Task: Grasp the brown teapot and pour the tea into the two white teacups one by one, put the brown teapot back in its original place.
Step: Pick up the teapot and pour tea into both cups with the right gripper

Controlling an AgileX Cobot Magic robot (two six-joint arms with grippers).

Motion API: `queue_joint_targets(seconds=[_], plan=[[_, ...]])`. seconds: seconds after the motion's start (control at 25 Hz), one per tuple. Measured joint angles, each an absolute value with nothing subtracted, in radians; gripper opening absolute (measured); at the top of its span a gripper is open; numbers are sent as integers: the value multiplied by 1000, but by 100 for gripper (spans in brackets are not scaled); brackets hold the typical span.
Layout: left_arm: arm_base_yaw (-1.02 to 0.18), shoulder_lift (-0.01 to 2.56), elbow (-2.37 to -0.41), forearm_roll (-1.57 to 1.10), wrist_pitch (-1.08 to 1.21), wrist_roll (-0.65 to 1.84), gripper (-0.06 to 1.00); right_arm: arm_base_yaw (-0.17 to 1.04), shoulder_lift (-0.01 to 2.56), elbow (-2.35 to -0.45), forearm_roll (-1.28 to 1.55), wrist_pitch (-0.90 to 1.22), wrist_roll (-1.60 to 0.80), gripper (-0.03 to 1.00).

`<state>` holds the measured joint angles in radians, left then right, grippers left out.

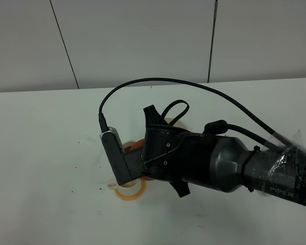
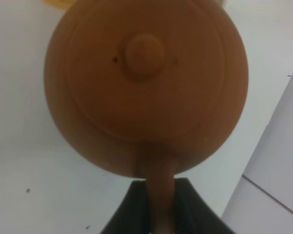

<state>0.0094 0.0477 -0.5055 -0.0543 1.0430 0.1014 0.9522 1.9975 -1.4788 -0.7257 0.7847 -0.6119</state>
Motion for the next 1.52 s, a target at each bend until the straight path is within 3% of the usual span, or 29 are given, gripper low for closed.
queue_joint_targets(seconds=[1.52], plan=[[9, 48, -505, -54, 1043, 101, 23, 953, 1998, -1479, -740, 733, -619, 10]])
